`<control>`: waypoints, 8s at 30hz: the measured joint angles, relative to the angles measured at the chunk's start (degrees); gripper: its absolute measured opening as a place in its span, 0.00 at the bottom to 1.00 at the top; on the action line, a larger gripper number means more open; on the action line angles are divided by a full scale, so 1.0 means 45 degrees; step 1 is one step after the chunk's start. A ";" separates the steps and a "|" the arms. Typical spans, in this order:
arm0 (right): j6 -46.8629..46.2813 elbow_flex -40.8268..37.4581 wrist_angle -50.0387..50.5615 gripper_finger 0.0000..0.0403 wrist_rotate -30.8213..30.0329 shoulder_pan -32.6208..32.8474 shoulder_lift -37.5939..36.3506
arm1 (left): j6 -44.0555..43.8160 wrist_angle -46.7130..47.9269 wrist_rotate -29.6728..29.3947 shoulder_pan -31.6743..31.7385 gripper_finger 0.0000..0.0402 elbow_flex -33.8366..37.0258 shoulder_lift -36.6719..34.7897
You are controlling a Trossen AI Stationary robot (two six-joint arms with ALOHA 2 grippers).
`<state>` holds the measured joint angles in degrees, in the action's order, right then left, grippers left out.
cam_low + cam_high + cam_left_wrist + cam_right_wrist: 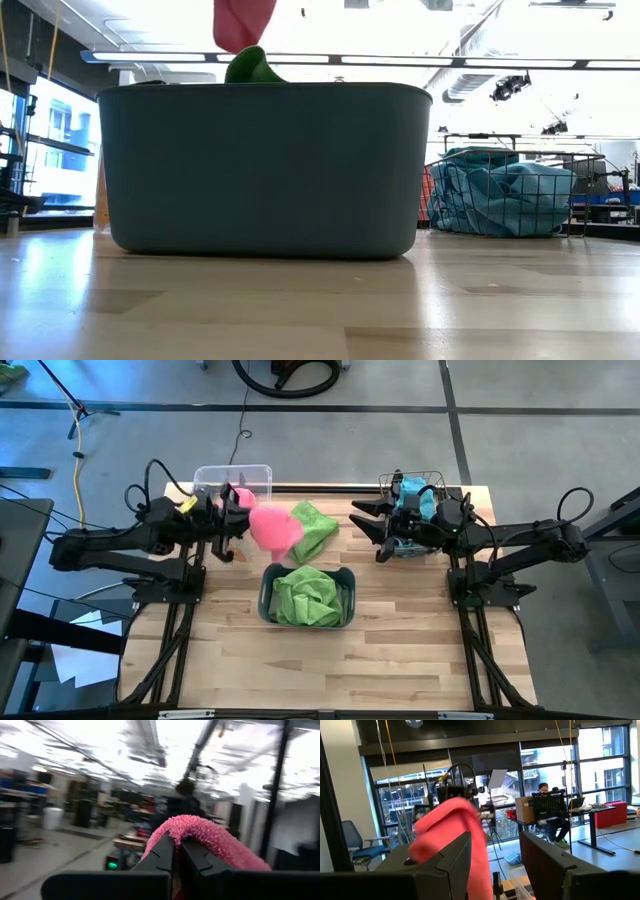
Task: Sort microfiber towel by color & place in baskets
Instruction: Put the pink microfiber cloth into the transparent bin, then put the green microfiber cloth into the blue bin
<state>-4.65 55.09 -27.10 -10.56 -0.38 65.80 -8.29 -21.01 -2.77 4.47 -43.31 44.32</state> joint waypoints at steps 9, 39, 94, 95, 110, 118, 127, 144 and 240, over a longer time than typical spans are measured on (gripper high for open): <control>-0.0003 0.0000 0.0069 0.42 -0.0003 0.0000 0.0000 | 0.0091 0.4165 -0.1858 0.2937 0.00 -0.2828 0.0576; -0.0727 0.0000 0.1274 0.42 0.0109 -0.0087 0.0000 | -0.1010 1.3742 -0.3373 1.0787 0.00 -0.7271 0.5812; -0.1354 0.0000 0.4067 0.42 0.0160 -0.0073 0.0005 | -0.3119 1.8693 0.0324 1.2247 0.00 -0.6956 1.3051; -0.1622 0.0000 0.4067 0.42 0.0162 -0.0073 0.0001 | -0.3119 1.8671 0.0328 1.2251 0.00 -0.6956 1.3123; -0.1965 0.0000 0.4110 0.42 0.0157 -0.0073 0.0005 | -0.3774 1.6841 0.0845 1.2220 0.00 -0.5154 1.3541; -0.1965 0.0000 0.4110 0.42 0.0157 -0.0073 0.0004 | -0.3788 1.6346 0.0792 1.2177 0.04 -0.4755 1.3502; -0.1960 0.0000 0.4296 0.42 0.0157 -0.0073 0.0005 | -0.3373 1.6279 0.0802 1.2166 0.22 -0.4716 1.3337; -0.1853 0.0000 0.4839 0.42 0.0153 -0.0073 0.0005 | -0.3007 1.6427 0.0743 1.2171 0.52 -0.4707 1.3124; -0.2142 0.0000 0.5158 0.42 -0.0042 -0.0083 0.0005 | -0.0993 0.7234 0.4553 0.9657 0.56 -0.4731 0.2535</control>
<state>-14.29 55.09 -3.89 -10.74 -0.75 65.82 -12.76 11.54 17.72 47.93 -64.60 55.72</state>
